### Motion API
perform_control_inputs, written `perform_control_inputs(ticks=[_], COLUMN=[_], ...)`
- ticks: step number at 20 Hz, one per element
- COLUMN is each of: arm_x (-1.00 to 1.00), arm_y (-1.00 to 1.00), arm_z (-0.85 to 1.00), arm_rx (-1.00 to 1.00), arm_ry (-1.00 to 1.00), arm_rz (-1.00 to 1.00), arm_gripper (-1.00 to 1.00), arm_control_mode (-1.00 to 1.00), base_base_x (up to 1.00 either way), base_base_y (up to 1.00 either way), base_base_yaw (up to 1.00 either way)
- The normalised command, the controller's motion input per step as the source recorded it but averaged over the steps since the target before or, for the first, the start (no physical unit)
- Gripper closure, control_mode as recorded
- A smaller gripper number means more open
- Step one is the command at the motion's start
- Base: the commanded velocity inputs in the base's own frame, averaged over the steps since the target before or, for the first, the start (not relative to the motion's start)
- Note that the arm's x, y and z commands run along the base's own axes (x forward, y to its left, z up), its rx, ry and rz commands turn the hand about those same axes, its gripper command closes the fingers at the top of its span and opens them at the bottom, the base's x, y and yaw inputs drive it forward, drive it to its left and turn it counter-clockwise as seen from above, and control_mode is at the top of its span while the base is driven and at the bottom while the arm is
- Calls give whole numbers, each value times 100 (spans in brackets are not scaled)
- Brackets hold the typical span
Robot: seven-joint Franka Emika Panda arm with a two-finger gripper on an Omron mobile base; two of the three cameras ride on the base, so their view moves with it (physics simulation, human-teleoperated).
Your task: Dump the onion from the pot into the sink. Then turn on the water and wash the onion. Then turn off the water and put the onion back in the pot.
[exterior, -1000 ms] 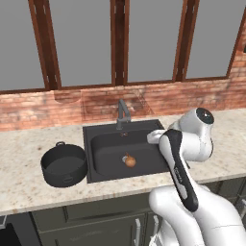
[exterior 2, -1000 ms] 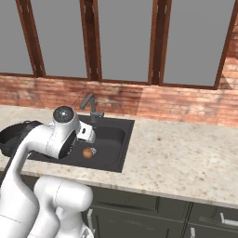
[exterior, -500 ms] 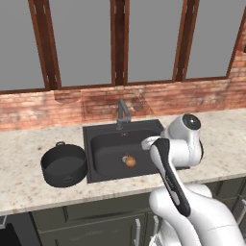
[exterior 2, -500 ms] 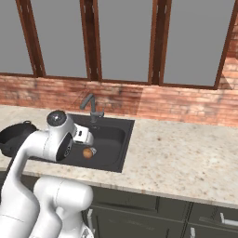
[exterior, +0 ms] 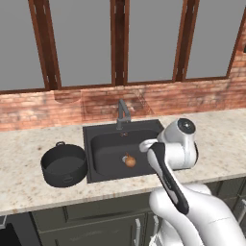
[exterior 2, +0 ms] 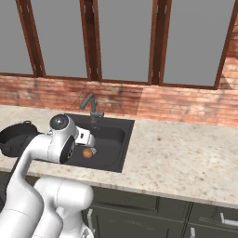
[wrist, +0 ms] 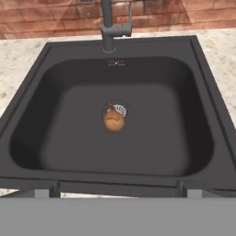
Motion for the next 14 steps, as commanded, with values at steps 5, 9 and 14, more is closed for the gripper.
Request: perform_control_inputs(ticks=[5,9,14], arm_x=[32,27,25], arm_y=[1,0,0], arm_z=[-24,-26,-31], arm_rx=[0,0,0], arm_ry=[0,0,0], arm_rz=[0,0,0], arm_gripper=[-100,-100,-100], arm_control_mode=[-100,-100,-100], base_base_x=[0,0,0], base_base_y=[0,0,0], base_base_yaw=[0,0,0])
